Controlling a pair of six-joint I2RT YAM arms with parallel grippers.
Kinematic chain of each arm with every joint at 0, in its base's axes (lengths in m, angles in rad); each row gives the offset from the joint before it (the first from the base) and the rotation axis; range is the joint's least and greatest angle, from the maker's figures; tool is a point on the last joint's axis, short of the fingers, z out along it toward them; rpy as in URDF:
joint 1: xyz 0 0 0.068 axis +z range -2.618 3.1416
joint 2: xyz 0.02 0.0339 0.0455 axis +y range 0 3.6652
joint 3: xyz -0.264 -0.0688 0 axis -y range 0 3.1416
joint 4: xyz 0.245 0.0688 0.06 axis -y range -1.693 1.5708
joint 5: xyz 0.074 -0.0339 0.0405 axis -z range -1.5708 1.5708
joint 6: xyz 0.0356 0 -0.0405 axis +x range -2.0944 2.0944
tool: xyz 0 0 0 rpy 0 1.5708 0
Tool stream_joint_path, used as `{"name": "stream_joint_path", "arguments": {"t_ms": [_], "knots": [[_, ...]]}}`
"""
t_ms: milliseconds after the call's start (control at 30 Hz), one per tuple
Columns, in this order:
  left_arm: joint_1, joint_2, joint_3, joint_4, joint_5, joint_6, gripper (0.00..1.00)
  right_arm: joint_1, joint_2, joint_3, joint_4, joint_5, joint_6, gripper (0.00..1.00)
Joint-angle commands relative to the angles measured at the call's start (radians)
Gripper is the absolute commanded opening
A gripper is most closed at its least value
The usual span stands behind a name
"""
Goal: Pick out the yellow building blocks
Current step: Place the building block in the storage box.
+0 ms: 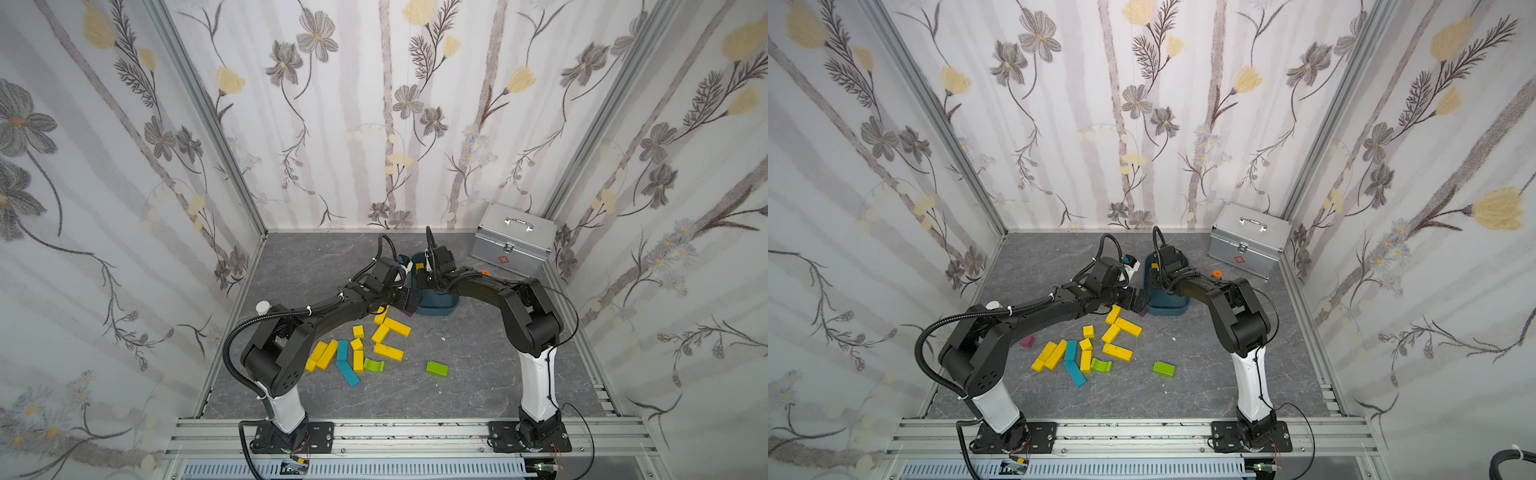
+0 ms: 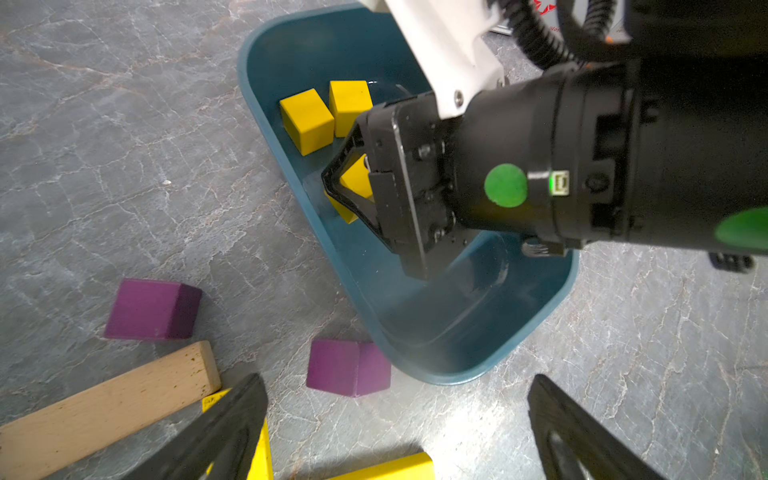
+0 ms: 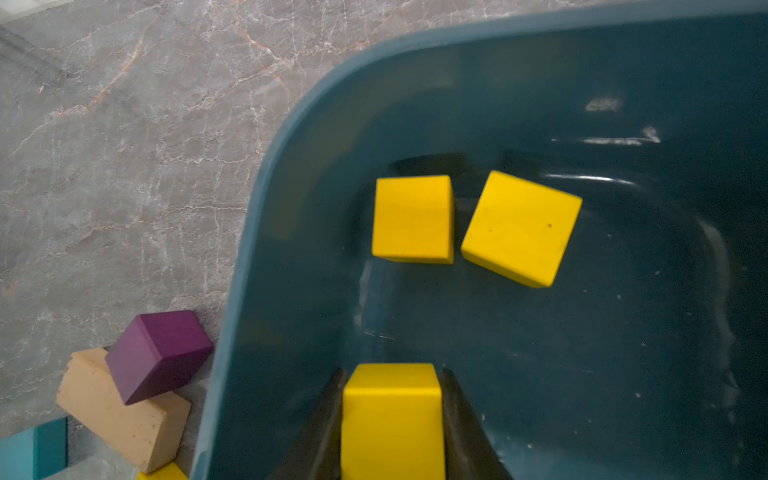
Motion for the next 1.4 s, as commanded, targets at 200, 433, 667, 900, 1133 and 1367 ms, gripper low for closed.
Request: {"name": "stream_joint_path", "arguments": {"t_ms": [200, 433, 667, 900, 1133, 1367], "knots": [[0.0, -0.004, 0.009, 0.004, -0.009, -0.003, 1.0, 0.003, -0.003, 0.01, 0.019, -0.024, 0.016, 0.41], [0.0, -0.011, 0.008, 0.004, -0.019, 0.006, 1.0, 0.009, -0.033, -0.006, 0.022, -0.029, 0.016, 0.43], [0.001, -0.013, 0.008, 0.003, -0.019, 0.006, 1.0, 0.015, -0.095, -0.057, 0.051, -0.027, 0.018, 0.44], [0.001, -0.013, 0.006, 0.006, -0.018, 0.006, 1.0, 0.024, -0.132, -0.075, 0.066, -0.015, 0.016, 0.44], [0.001, -0.026, 0.004, 0.006, -0.034, 0.019, 1.0, 0.049, -0.172, -0.095, 0.091, 0.029, 0.004, 0.44], [0.001, -0.046, -0.001, 0.006, -0.047, 0.034, 1.0, 0.073, -0.218, -0.136, 0.131, 0.08, 0.005, 0.43]]}}
